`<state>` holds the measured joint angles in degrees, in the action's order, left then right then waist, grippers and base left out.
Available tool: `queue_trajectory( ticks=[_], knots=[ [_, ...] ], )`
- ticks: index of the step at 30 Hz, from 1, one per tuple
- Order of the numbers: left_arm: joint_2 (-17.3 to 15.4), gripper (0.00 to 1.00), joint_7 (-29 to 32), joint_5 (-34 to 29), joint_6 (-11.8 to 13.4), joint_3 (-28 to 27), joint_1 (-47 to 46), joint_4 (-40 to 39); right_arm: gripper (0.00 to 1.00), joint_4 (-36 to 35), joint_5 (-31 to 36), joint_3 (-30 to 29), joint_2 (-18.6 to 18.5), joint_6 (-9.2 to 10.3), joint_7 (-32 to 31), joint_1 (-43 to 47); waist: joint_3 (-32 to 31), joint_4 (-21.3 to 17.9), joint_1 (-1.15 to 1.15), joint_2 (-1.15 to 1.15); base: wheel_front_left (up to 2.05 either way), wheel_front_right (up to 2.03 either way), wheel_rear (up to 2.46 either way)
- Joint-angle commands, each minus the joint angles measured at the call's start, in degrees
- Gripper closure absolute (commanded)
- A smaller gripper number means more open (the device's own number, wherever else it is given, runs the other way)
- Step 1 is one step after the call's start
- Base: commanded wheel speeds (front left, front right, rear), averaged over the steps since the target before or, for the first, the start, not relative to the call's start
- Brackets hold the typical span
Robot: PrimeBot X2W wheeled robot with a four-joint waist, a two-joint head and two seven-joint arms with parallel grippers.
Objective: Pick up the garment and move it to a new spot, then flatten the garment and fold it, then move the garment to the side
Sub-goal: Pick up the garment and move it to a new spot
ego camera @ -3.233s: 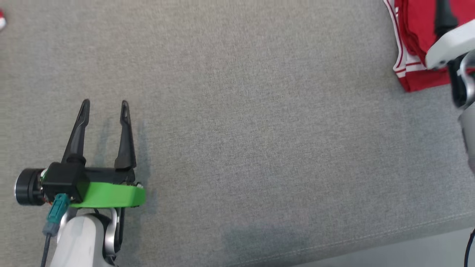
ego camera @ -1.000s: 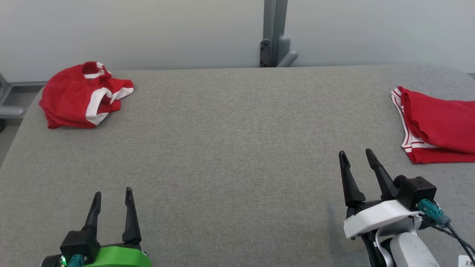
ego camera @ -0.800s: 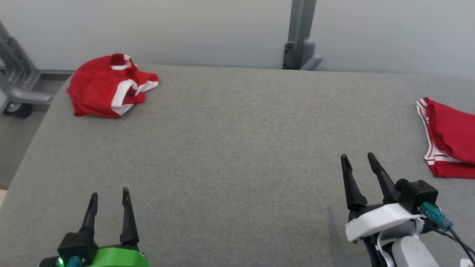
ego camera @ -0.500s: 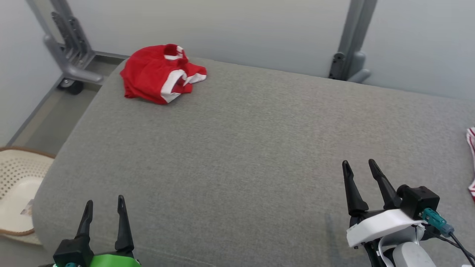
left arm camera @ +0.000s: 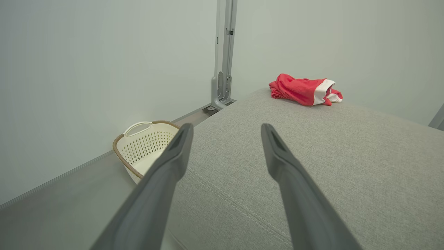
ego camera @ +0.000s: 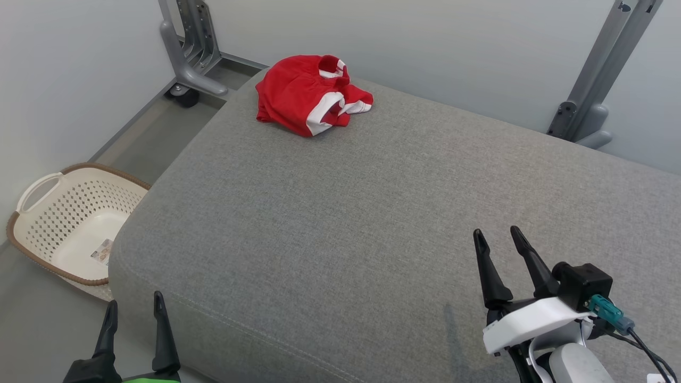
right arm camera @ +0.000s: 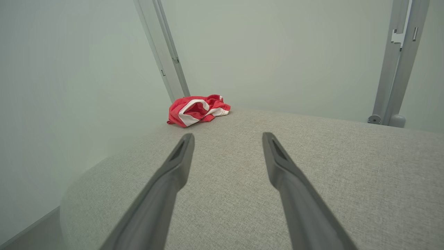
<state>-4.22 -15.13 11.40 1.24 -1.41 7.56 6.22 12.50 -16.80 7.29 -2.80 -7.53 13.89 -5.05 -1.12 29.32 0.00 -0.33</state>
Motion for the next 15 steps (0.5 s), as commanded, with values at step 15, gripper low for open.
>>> queue_trajectory(
  ticks=[15],
  knots=[
    [-4.7, 0.00, 2.6, 1.8, -3.7, 0.2, -13.1, -1.1, 0.00, -4.6, 3.8, -3.8, -0.2, 0.09, -1.1, -1.9, 6.6, -4.3, 0.00, 0.33, 0.00, 0.00, 0.00]
  ],
)
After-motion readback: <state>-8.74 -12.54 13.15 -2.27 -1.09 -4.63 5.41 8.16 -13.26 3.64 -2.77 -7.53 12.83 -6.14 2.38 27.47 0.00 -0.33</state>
